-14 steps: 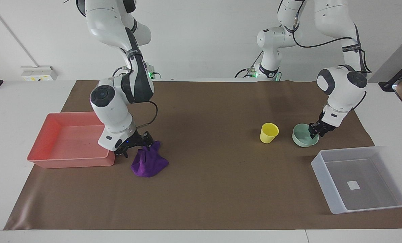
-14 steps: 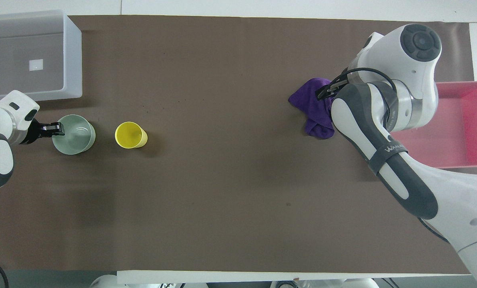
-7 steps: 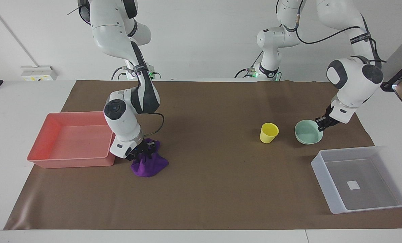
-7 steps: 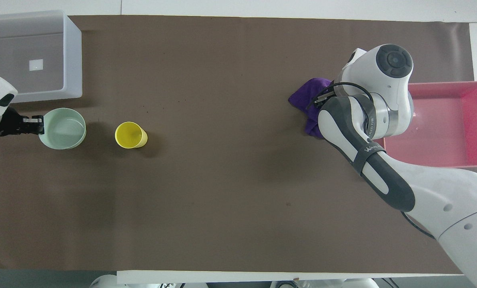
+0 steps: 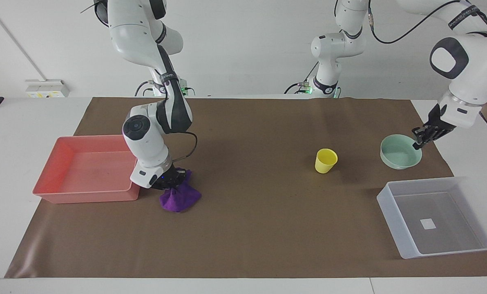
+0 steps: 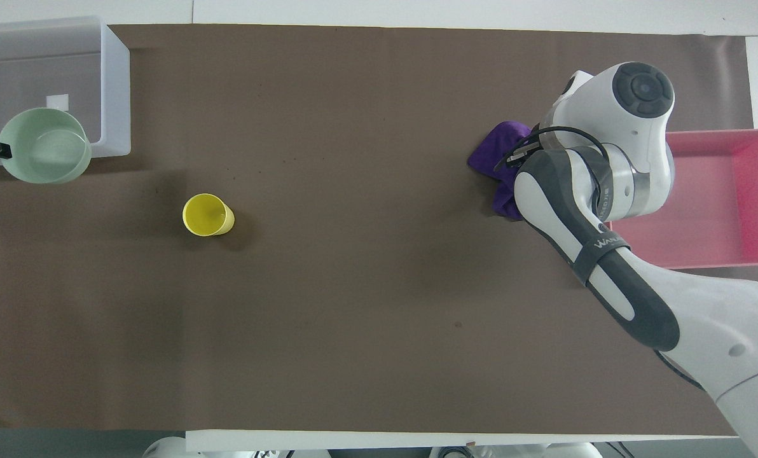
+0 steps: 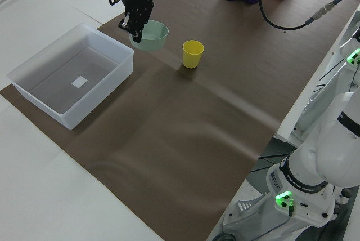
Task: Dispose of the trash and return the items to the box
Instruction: 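Put the bowl in the white box while the right gripper lifts the cloth, then place the cloth in the pink box while the left gripper grasps the yellow cup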
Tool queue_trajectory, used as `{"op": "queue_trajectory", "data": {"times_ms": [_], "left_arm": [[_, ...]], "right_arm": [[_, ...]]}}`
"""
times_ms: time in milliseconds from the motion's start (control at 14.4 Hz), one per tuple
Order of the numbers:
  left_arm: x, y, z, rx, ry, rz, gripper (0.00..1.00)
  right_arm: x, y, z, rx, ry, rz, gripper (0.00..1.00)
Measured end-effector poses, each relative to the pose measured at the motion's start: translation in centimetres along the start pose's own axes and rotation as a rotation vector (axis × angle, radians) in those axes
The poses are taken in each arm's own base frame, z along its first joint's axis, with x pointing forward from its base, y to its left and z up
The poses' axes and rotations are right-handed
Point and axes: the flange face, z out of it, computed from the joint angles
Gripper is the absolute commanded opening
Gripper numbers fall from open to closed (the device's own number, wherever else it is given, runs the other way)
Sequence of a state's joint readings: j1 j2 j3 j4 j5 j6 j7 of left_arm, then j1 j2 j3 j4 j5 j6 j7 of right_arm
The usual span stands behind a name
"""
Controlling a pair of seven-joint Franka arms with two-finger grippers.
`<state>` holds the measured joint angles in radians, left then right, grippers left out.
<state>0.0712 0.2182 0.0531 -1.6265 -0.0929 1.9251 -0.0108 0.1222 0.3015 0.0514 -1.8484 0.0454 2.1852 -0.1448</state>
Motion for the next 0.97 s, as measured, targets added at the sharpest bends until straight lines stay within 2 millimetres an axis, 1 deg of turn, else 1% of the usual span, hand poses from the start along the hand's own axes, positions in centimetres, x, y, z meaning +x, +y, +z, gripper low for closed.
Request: {"op": "queue_trajectory", "data": {"times_ms": [139, 209, 278, 348, 417, 487, 557, 696, 765, 835, 904, 974], "left_arm": [[5.2, -2.5, 4.0, -0.008, 0.029, -0.046, 0.0], [7.1, -4.0, 6.3, -0.003, 0.051, -0.066, 0.0], [8.5, -5.5, 8.5, 0.003, 0.072, -0.085, 0.0], [9.3, -6.6, 10.6, 0.008, 0.089, -0.099, 0.0], [9.9, -7.1, 12.3, 0.011, 0.103, -0.105, 0.03], [10.2, -7.1, 13.4, 0.012, 0.118, -0.104, 0.47], [10.4, -6.9, 13.9, 0.012, 0.133, -0.101, 0.99], [10.6, -6.2, 13.8, 0.009, 0.149, -0.092, 1.0], [10.7, -5.6, 13.6, 0.009, 0.152, -0.085, 1.0], [10.7, -5.1, 13.1, 0.01, 0.16, -0.076, 1.0], [10.8, -4.6, 11.7, 0.016, 0.169, -0.065, 1.0], [10.6, -4.1, 9.5, 0.025, 0.169, -0.051, 1.0]], "right_arm": [[-0.7, 0.4, -4.8, -0.003, 0.002, 0.008, 0.0], [-1.1, 1.0, -7.2, -0.005, 0.007, 0.019, 0.0], [-1.8, 2.0, -9.2, -0.008, 0.013, 0.037, 0.0], [-2.6, 3.3, -10.9, -0.011, 0.012, 0.058, 0.0], [-3.6, 4.8, -12.3, -0.014, 0.006, 0.075, 0.0], [-4.6, 6.6, -13.4, -0.016, -0.003, 0.082, 0.0], [-5.7, 8.6, -14.4, -0.017, -0.01, 0.086, 0.0], [-8.0, 13.4, -15.3, -0.02, -0.018, 0.085, 0.0], [-9.1, 15.8, -15.3, -0.023, -0.024, 0.089, 0.0], [-10.1, 17.7, -15.0, -0.034, -0.037, 0.098, 0.0], [-11.1, 19.2, -14.5, -0.046, -0.055, 0.108, 0.01], [-11.9, 20.1, -13.8, -0.053, -0.075, 0.118, 0.01]]}}
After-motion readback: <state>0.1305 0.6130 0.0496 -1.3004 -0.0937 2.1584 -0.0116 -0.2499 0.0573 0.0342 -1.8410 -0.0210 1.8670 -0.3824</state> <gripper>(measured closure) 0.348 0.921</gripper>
